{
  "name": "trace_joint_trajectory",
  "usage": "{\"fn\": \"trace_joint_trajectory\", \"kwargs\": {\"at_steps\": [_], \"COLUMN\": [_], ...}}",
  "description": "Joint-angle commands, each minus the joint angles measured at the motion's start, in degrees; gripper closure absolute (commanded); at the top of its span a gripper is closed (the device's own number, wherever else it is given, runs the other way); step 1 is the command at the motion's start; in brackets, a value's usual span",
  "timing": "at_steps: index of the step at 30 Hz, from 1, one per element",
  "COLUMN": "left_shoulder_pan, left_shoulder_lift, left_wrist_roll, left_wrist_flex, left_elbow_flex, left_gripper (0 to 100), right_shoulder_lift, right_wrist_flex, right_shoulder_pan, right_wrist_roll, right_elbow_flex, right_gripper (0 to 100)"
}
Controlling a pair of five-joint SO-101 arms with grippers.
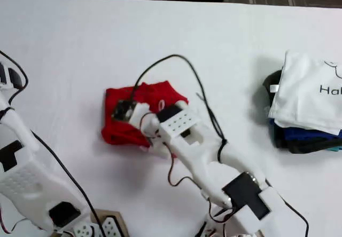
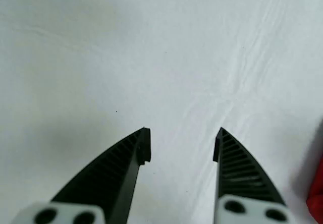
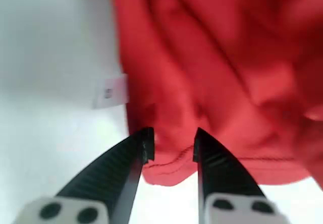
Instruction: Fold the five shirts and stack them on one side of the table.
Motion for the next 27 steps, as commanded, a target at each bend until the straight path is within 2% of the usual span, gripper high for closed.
{"fn": "trace_joint_trajectory", "kwargs": {"at_steps": [1,5,9,12,19,27], "left_shoulder_pan": [-0.4,-0.4,-0.4,-0.4,-0.4,-0.4], "left_shoulder_lift": [-0.4,-0.4,-0.4,-0.4,-0.4,-0.4], "left_wrist_roll": [0.1,0.1,0.1,0.1,0.1,0.0], "left_wrist_flex": [-0.8,-0.9,-0.9,-0.9,-0.7,-0.7], "left_elbow_flex": [-0.1,-0.1,-0.1,-0.1,-0.1,-0.1], "left_gripper": [77,77,77,77,77,77], "right_shoulder_lift": [-4.4,-9.2,-11.6,-9.7,4.9,18.4], "right_wrist_flex": [1.9,2.1,0.5,-2.5,-3.0,4.0], "right_shoulder_pan": [-1.9,-0.3,5.6,9.2,8.5,6.5], "right_wrist_roll": [-0.5,-0.4,-0.6,-5.0,-6.9,-8.9], "right_elbow_flex": [-0.3,-0.3,-5.8,-11.2,-26.1,-41.2], "right_gripper": [86.5,86.5,86.3,86.1,86.1,86.1]}}
